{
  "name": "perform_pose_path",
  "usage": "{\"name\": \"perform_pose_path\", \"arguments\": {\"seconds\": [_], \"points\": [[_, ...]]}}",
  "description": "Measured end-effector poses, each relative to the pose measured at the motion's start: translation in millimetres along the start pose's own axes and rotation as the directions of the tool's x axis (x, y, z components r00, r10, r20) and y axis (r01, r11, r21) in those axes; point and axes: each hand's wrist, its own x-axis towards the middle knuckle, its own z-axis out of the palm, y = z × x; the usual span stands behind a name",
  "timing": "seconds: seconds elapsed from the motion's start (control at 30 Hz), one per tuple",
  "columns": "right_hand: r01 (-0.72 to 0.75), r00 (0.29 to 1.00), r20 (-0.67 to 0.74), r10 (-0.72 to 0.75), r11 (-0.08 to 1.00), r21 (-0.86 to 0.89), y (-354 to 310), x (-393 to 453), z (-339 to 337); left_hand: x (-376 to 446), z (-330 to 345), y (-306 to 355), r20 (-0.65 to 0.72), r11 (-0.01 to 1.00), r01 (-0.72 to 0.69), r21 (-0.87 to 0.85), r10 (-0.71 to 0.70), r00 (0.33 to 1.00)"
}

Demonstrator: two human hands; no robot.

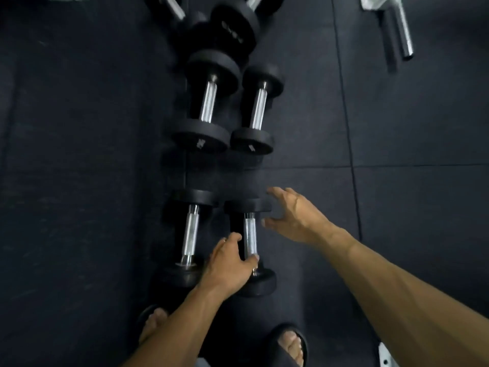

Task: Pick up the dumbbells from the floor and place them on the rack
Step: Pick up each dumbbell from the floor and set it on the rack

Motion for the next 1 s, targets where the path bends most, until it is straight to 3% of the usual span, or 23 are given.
{"name": "perform_pose_path", "arguments": {"seconds": [0.17, 0.3, 0.47, 0.73, 1.0], "points": [[0.070, 0.997, -0.016, -0.069, 0.996, 0.052, 25, 72, 54, 71, 54, -34, -0.063, 0.990, 0.070, -0.120, -0.078, 0.995], [0.127, 0.990, -0.066, -0.122, 0.989, 0.072, 35, 95, 74, 82, 84, -49, 0.005, 0.986, 0.097, -0.139, -0.097, 0.995], [0.211, 0.972, -0.120, -0.202, 0.975, 0.070, 46, 102, 76, 84, 97, -53, -0.026, 0.978, 0.099, -0.185, -0.105, 0.994], [0.164, 0.980, -0.135, -0.146, 0.977, 0.136, 42, 68, 60, 55, 81, -40, 0.004, 0.993, 0.079, -0.086, -0.079, 0.997], [0.138, 0.979, -0.167, -0.115, 0.981, 0.134, -1, -20, -20, -37, 15, 11, 0.047, 0.998, -0.034, -0.056, 0.037, 0.998]]}}
